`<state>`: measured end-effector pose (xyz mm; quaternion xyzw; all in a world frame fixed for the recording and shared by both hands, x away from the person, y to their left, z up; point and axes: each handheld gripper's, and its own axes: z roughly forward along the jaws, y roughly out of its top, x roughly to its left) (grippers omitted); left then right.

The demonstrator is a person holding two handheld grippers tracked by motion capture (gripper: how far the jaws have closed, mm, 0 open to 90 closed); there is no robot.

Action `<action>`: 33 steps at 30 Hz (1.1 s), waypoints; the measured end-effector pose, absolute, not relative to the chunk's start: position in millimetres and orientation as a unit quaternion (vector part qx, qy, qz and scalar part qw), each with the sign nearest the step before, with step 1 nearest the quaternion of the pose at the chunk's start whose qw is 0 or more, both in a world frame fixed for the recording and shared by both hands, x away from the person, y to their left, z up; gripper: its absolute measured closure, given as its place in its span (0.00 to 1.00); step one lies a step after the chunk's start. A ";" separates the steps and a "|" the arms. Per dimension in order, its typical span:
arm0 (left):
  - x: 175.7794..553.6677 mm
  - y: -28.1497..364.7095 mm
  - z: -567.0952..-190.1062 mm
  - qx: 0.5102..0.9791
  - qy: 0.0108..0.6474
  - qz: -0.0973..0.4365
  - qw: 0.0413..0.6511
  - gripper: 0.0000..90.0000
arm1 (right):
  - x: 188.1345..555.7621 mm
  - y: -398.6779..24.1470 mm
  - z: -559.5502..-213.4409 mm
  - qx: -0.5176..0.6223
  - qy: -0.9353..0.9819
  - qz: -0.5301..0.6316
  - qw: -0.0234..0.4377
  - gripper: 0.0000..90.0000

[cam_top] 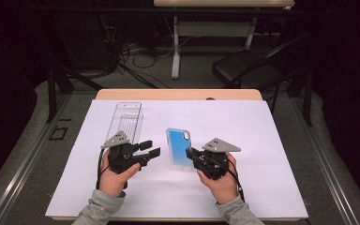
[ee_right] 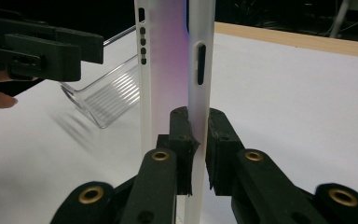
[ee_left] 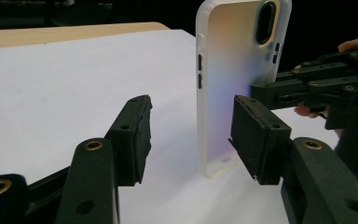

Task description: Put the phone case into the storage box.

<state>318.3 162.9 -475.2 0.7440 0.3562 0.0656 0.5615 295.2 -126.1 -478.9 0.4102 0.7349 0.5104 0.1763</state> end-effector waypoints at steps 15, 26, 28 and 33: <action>320.4 154.2 -467.2 0.743 0.355 0.110 0.556 0.54 | 294.9 -116.2 -483.4 0.442 0.712 0.502 0.212 0.92; 334.4 153.5 -460.2 0.732 0.369 0.137 0.557 0.54 | 302.6 -103.1 -481.7 0.450 0.704 0.502 0.225 0.92; 337.5 152.2 -459.3 0.729 0.371 0.140 0.558 0.55 | 305.6 -100.8 -481.5 0.450 0.701 0.504 0.228 0.92; 347.1 149.8 -456.1 0.726 0.374 0.138 0.561 0.56 | 312.1 -96.5 -480.3 0.455 0.696 0.505 0.231 0.92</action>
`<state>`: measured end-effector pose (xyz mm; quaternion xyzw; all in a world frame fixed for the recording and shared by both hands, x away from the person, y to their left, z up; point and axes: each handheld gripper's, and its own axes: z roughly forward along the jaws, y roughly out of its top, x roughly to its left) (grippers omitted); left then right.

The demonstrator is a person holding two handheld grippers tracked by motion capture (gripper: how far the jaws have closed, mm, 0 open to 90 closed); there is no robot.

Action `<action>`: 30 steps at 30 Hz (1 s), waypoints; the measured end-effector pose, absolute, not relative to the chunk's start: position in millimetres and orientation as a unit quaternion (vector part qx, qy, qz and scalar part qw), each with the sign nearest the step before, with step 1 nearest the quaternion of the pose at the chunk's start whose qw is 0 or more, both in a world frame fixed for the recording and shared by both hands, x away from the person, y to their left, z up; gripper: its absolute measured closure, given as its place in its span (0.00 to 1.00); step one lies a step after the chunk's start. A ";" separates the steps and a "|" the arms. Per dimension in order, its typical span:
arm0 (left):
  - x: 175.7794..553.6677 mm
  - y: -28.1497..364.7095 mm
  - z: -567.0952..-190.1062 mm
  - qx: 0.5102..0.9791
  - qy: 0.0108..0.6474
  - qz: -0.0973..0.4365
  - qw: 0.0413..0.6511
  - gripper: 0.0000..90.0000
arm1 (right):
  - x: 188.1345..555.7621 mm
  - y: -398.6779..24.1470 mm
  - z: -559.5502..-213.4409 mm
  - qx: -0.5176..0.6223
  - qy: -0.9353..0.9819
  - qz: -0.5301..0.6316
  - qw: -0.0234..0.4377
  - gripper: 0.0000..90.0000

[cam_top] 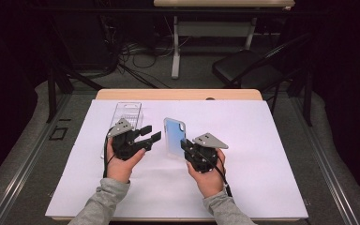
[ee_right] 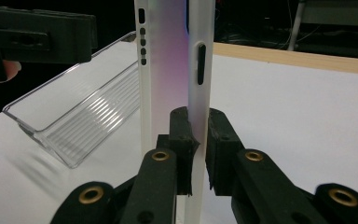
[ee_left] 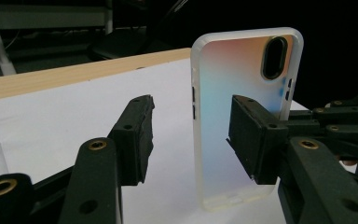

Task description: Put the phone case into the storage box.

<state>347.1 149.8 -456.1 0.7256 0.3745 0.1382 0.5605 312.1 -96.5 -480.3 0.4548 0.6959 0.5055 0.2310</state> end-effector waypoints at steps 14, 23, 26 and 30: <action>362.9 147.6 -453.9 0.722 0.381 0.157 0.556 0.57 | 322.4 -83.9 -479.6 0.461 0.688 0.498 0.257 0.92; 362.0 150.8 -457.1 0.721 0.392 0.151 0.551 0.65 | 320.1 -76.0 -481.8 0.460 0.691 0.492 0.262 0.92; 361.8 151.2 -458.7 0.722 0.391 0.150 0.551 0.65 | 318.5 -72.6 -482.8 0.458 0.690 0.495 0.261 0.92; 361.7 152.1 -458.9 0.720 0.393 0.146 0.553 0.67 | 316.0 -69.8 -483.1 0.452 0.695 0.493 0.265 0.92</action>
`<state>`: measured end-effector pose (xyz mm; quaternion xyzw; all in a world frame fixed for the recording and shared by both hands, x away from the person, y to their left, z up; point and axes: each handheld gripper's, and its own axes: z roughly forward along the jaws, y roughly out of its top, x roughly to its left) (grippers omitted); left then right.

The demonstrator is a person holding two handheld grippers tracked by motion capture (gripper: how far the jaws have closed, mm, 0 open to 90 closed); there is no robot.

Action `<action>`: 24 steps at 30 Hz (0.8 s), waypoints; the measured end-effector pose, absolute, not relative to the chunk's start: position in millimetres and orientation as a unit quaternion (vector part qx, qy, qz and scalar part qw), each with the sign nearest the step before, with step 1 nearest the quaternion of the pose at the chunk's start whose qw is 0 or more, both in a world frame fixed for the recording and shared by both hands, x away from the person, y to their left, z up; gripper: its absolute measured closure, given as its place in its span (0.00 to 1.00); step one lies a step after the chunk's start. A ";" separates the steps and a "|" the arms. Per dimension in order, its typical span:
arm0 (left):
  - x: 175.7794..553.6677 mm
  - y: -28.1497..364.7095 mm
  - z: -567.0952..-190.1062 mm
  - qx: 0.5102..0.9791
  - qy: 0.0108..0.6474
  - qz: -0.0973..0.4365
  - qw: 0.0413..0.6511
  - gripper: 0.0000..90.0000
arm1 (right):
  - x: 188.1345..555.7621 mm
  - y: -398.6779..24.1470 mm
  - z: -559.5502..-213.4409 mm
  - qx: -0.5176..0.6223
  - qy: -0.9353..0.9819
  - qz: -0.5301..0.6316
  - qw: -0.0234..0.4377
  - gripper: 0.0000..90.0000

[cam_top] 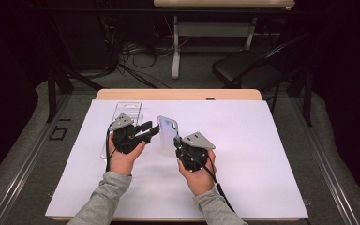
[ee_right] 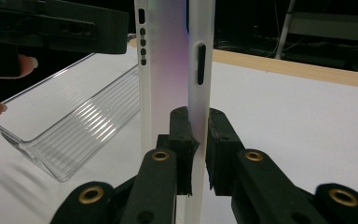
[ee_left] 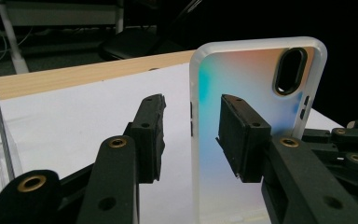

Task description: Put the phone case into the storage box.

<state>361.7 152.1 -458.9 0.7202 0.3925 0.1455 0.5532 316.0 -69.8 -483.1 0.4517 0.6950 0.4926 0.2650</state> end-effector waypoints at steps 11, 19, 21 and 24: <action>359.2 152.1 -458.4 0.721 0.395 0.142 0.551 0.75 | 311.6 -65.4 -484.3 0.447 0.699 0.495 0.260 0.92; 359.0 154.5 -458.7 0.719 0.397 0.140 0.553 0.81 | 308.9 -61.5 -486.1 0.445 0.700 0.497 0.255 0.92; 359.1 154.8 -459.4 0.716 0.398 0.139 0.556 0.82 | 308.7 -60.7 -486.7 0.443 0.700 0.498 0.257 0.92; 359.2 155.7 -459.7 0.717 0.399 0.137 0.555 0.83 | 308.5 -60.2 -487.0 0.442 0.701 0.497 0.256 0.92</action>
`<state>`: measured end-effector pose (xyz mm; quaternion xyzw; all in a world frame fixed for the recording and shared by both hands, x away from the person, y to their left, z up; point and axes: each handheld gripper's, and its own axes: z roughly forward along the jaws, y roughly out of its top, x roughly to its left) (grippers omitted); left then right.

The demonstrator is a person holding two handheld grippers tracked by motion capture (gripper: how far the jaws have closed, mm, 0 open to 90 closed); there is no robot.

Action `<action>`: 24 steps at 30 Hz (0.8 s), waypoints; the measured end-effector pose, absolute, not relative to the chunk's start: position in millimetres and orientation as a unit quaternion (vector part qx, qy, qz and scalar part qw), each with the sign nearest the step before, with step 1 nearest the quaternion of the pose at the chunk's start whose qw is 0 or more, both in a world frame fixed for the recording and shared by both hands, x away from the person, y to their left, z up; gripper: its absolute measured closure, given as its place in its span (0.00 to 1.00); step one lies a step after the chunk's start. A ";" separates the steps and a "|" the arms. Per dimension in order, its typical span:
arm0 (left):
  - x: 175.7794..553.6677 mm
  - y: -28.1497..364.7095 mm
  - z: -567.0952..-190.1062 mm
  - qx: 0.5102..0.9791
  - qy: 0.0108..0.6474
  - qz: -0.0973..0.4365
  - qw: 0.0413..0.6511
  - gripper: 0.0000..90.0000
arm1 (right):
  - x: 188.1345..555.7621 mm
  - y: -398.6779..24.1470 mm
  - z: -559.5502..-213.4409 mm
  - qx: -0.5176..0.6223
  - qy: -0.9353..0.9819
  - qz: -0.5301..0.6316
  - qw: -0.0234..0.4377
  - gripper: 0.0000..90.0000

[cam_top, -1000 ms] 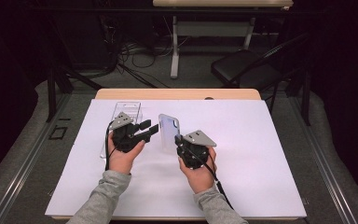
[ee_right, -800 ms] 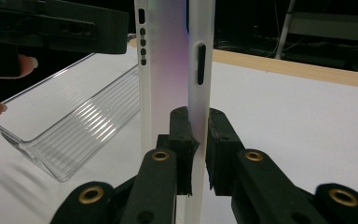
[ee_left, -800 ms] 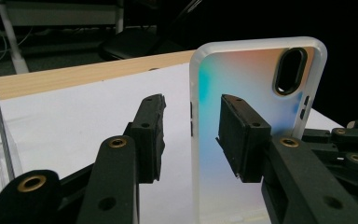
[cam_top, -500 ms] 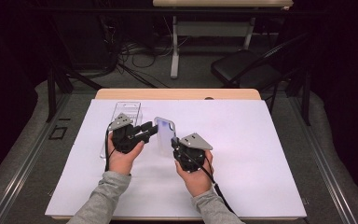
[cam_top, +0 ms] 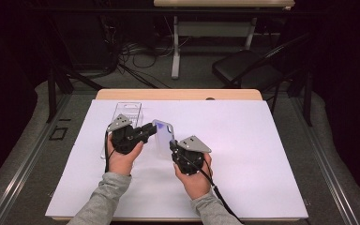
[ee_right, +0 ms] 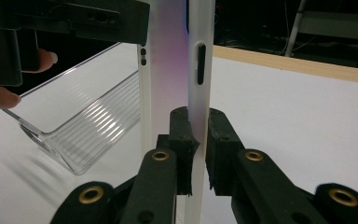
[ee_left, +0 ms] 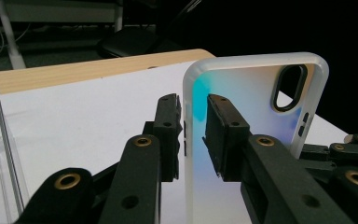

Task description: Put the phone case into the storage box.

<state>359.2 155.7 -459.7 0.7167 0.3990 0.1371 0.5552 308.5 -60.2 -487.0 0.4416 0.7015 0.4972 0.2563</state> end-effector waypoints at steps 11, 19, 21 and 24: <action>358.9 157.8 -460.1 0.710 0.405 0.128 0.562 0.89 | 307.5 -59.1 -487.2 0.441 0.700 0.501 0.256 0.92; 359.3 158.9 -460.2 0.706 0.407 0.127 0.565 0.90 | 307.1 -57.8 -488.0 0.440 0.700 0.502 0.254 0.92; 359.2 158.7 -460.4 0.707 0.406 0.126 0.565 0.90 | 306.9 -57.7 -488.0 0.440 0.700 0.503 0.253 0.92; 359.1 158.8 -460.4 0.707 0.407 0.126 0.565 0.91 | 307.0 -57.9 -488.1 0.440 0.699 0.503 0.254 0.92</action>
